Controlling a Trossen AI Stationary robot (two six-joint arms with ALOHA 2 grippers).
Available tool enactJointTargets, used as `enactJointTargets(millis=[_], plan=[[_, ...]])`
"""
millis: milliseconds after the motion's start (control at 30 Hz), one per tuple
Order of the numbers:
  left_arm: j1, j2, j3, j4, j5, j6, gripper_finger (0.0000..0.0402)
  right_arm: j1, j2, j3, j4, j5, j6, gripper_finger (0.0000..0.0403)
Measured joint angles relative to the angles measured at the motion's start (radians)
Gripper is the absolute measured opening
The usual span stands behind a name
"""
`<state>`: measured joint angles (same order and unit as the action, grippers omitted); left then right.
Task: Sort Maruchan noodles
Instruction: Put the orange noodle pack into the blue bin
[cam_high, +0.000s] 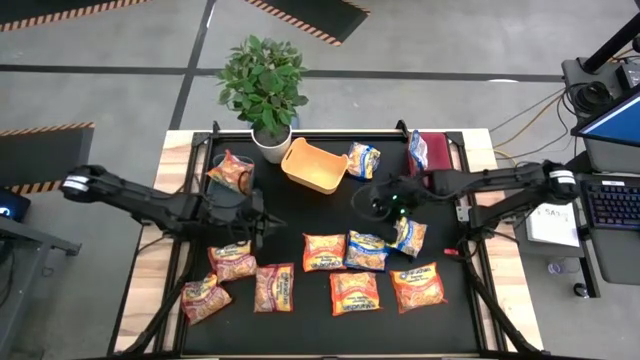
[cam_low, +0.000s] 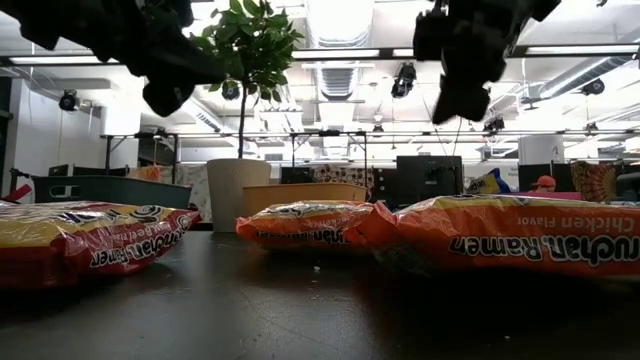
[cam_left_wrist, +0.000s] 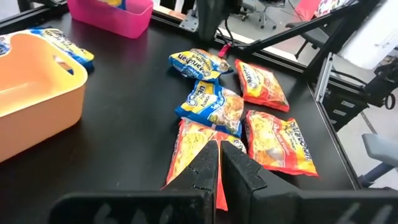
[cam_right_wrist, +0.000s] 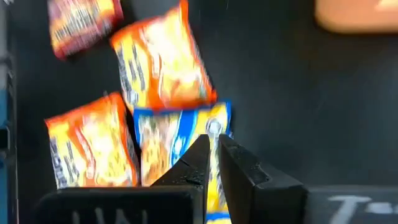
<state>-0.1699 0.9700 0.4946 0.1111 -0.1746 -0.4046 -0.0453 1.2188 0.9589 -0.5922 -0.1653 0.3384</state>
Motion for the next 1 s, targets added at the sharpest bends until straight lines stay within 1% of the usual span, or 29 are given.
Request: enactJointTargets(millis=[67,300,467,633,800,867,933,1000], plan=[[0.000,0.039,0.000,0.026,0.000,-0.001,0.0000,0.027,0.041,0.012,-0.023,0.000,0.011,0.0018],[-0.022,0.175,0.000,0.104,0.001,-0.035,0.0000,0.126,0.160,0.053,-0.018,0.004,0.018,0.0009],[-0.068,0.275,0.000,0.182,0.001,-0.079,0.0000,0.172,0.223,0.061,0.050,0.009,0.007,0.0009],[-0.125,0.376,0.015,0.254,0.000,-0.118,0.0000,0.184,0.272,0.059,0.202,0.009,-0.009,0.0009],[-0.162,0.482,0.066,0.256,0.001,-0.143,0.0000,0.185,0.304,0.058,0.258,0.011,-0.006,0.0009],[-0.164,0.524,0.084,0.256,0.001,-0.165,0.0000,0.185,0.315,0.058,0.278,0.013,0.025,0.0009],[-0.163,0.565,0.106,0.256,-0.005,-0.210,0.0000,0.185,0.325,0.058,0.292,0.046,0.043,0.0013],[-0.163,0.602,0.124,0.254,-0.031,-0.261,0.0000,0.192,0.340,0.058,0.311,0.100,0.050,0.0019]])
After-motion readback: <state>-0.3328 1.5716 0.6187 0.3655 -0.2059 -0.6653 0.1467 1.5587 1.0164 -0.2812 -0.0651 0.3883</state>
